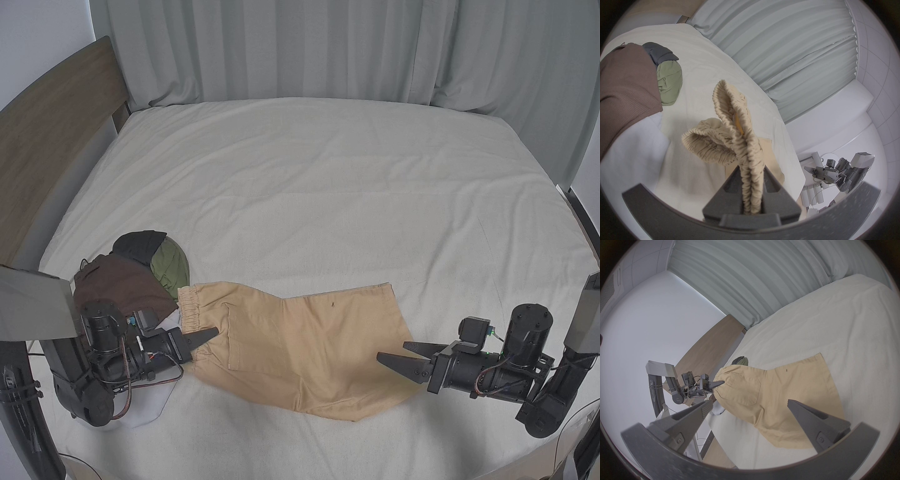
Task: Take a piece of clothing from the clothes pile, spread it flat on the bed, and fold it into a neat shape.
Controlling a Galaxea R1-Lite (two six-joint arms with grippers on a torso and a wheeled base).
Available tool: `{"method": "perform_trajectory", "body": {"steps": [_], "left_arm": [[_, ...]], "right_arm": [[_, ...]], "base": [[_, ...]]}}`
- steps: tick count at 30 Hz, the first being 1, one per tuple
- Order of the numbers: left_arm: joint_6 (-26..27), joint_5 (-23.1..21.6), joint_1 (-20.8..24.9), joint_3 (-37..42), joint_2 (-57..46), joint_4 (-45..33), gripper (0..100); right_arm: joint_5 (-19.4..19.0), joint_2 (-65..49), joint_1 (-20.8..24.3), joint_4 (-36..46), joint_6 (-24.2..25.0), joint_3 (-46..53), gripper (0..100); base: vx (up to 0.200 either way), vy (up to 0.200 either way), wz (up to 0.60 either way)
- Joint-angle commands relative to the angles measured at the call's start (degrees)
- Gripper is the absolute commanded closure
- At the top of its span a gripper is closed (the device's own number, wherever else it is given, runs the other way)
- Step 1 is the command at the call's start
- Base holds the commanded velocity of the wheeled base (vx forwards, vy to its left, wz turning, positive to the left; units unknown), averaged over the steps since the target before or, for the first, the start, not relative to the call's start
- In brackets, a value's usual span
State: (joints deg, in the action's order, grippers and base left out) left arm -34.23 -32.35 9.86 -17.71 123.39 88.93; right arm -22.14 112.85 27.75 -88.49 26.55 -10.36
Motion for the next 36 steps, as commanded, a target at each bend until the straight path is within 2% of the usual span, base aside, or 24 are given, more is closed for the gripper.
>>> {"method": "perform_trajectory", "body": {"steps": [1,8,12,36], "left_arm": [[-0.1,1.0,1.9,-0.5,0.1,0.0,100],[-3.7,5.4,5.4,-2.9,0.0,0.0,100],[-4.0,6.8,6.7,-3.5,-0.2,0.0,100],[-8.1,7.0,12.5,-6.2,-0.1,-0.1,100]], "right_arm": [[0.0,-0.1,-0.1,-0.1,0.0,0.0,0],[0.0,-1.1,0.2,0.0,0.0,0.3,0],[0.1,-1.7,0.4,0.0,0.0,0.3,0],[0.1,-2.0,0.4,0.0,0.0,0.1,0]], "base": [[0.000,0.000,0.00],[0.000,0.000,0.00],[0.000,0.000,0.00],[0.000,0.000,0.00]]}}
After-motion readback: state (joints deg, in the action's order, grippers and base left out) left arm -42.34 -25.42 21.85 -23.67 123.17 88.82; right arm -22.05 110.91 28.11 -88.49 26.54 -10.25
